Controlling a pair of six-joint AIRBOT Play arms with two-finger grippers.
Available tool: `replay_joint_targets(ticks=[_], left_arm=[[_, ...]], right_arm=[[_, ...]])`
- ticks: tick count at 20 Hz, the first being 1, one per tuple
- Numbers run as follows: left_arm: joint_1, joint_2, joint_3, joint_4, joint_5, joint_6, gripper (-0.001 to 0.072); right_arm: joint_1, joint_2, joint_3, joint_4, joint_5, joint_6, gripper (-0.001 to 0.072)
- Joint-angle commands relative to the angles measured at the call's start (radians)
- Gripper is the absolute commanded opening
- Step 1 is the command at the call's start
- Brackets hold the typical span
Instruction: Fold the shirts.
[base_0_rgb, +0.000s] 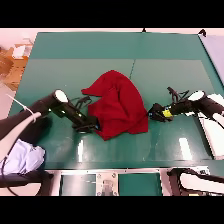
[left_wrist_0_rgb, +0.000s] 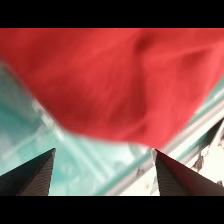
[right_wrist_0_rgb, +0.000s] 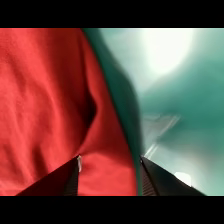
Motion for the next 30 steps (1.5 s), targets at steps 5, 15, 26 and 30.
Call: replay_joint_targets(ticks=[5, 15, 26, 30], left_arm=[[-0.05, -0.001, -0.06, -0.15, 0.262, 0.077, 0.0055], [0.006, 0.33, 0.529, -0.116, 0.111, 0.029, 0.0022], [0.007, 0.475, 1.3, -0.025, -0.039, -0.14, 0.0024], [0.007, 0.481, 1.059, 0.24, -0.18, -0.224, 0.0023]], right_arm=[[0.064, -0.06, 0.009, 0.123, 0.021, -0.135, 0.0017], [-0.139, 0.297, 0.636, 0.301, 0.287, -0.105, 0.0016], [-0.251, 0.531, 1.283, 0.293, 0.038, -0.055, 0.0017], [-0.245, 0.509, 1.085, 0.299, 0.082, -0.055, 0.0018]])
